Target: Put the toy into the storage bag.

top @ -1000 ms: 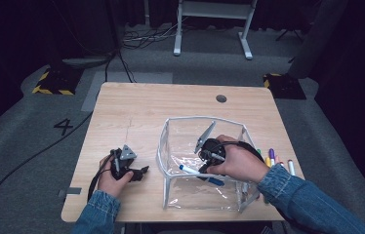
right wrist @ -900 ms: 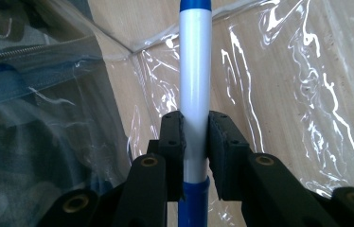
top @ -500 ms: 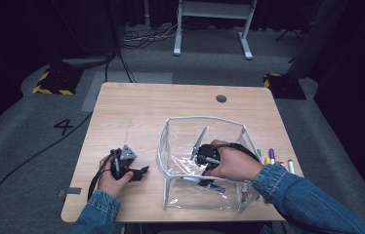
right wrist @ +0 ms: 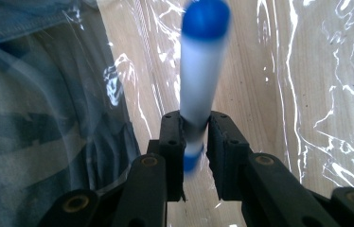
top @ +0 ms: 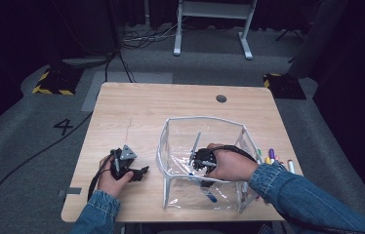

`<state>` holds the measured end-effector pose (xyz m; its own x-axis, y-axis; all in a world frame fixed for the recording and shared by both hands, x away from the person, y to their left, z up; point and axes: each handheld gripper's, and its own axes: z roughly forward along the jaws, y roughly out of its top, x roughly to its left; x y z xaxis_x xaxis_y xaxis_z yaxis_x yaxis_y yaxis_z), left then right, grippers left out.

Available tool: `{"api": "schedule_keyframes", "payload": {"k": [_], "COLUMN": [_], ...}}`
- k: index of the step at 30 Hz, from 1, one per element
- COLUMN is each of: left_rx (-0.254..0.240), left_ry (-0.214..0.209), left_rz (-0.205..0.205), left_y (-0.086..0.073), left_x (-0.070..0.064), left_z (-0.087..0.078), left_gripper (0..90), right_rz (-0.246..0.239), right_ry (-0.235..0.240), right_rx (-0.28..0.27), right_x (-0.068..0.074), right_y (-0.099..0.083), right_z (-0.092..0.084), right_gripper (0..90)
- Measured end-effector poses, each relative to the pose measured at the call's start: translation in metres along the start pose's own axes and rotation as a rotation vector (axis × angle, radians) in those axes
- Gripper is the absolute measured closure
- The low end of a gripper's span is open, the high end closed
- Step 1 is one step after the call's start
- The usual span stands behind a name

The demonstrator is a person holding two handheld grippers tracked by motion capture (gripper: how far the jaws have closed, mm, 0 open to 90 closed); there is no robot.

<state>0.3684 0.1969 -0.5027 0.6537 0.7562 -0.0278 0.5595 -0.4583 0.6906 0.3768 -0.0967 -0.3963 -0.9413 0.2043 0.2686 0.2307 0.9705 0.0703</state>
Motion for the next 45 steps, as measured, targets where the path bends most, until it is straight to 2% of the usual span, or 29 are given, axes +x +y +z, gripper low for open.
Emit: {"api": "schedule_keyframes", "payload": {"k": [6,10,14,16,17,18,19,20,21,22,23,28,29,30,32,36,38,41,43,44,45], "left_rx": [0.001,0.000,0.000,0.000,0.001,0.000,0.001,0.001,0.001,0.001,0.001,0.000,0.001,0.001,0.001,0.001,0.001,0.000,-0.001,-0.004,-0.004], "left_ry": [0.001,0.001,0.001,0.001,0.000,0.000,0.000,-0.001,-0.001,-0.001,-0.001,-0.001,-0.001,-0.001,-0.001,-0.001,-0.001,-0.005,-0.007,-0.009,-0.009], "left_rz": [-0.002,-0.002,0.000,0.000,-0.002,0.000,-0.002,-0.002,-0.002,-0.002,-0.002,-0.001,-0.001,-0.001,0.000,0.000,0.000,0.000,0.005,0.011,0.011], "left_y": [0.000,0.000,0.000,0.000,0.000,0.000,0.000,0.000,0.000,0.000,0.000,0.000,0.000,0.000,0.000,0.000,0.000,0.000,0.000,0.000,0.000], "left_x": [0.000,0.000,0.000,0.000,0.000,0.000,0.000,0.000,0.000,0.000,0.000,0.000,0.000,0.000,0.000,0.000,0.000,0.002,0.003,0.004,0.004], "left_z": [0.000,0.000,0.000,0.000,0.000,0.000,0.000,0.000,0.000,0.000,0.000,0.000,0.000,0.000,0.000,0.000,0.000,0.001,0.001,0.001,0.001], "left_gripper": [21.4,21.4,21.3,21.4,21.3,21.3,21.3,21.3,21.3,21.2,21.3,21.3,21.3,21.3,21.3,21.3,21.2,21.2,21.2,21.3,21.3], "right_rz": [-0.024,-0.027,-0.038,-0.041,-0.043,-0.043,-0.025,-0.025,-0.030,-0.019,-0.019,0.006,0.014,0.014,0.032,0.068,0.091,0.115,0.122,0.127,0.127], "right_ry": [-0.011,-0.002,-0.015,-0.028,-0.050,-0.050,-0.067,-0.067,-0.086,-0.118,-0.118,-0.153,-0.160,-0.160,-0.171,-0.178,-0.196,-0.206,-0.195,-0.212,-0.212], "right_rx": [0.072,0.084,0.101,0.078,0.048,0.048,0.003,0.003,-0.029,-0.083,-0.083,-0.228,-0.275,-0.275,-0.324,-0.419,-0.464,-0.515,-0.546,-0.562,-0.562], "right_x": [-0.001,0.001,0.002,0.001,0.002,0.002,0.003,0.003,0.003,0.003,0.003,0.009,0.012,0.012,0.013,0.016,0.017,0.019,0.022,0.026,0.026], "right_y": [0.005,0.006,0.007,0.006,0.005,0.005,0.004,0.004,0.004,0.002,0.002,-0.005,-0.010,-0.010,-0.015,-0.031,-0.042,-0.059,-0.070,-0.080,-0.080], "right_z": [0.009,0.012,0.014,0.013,0.010,0.010,0.002,0.002,-0.003,-0.013,-0.013,-0.041,-0.051,-0.051,-0.061,-0.076,-0.083,-0.093,-0.100,-0.107,-0.107], "right_gripper": [76.8,76.8,76.3,70.6,66.8,66.8,64.3,64.3,64.0,63.1,63.1,62.8,62.7,62.7,63.3,64.0,64.1,64.1,64.1,64.0,64.0]}}
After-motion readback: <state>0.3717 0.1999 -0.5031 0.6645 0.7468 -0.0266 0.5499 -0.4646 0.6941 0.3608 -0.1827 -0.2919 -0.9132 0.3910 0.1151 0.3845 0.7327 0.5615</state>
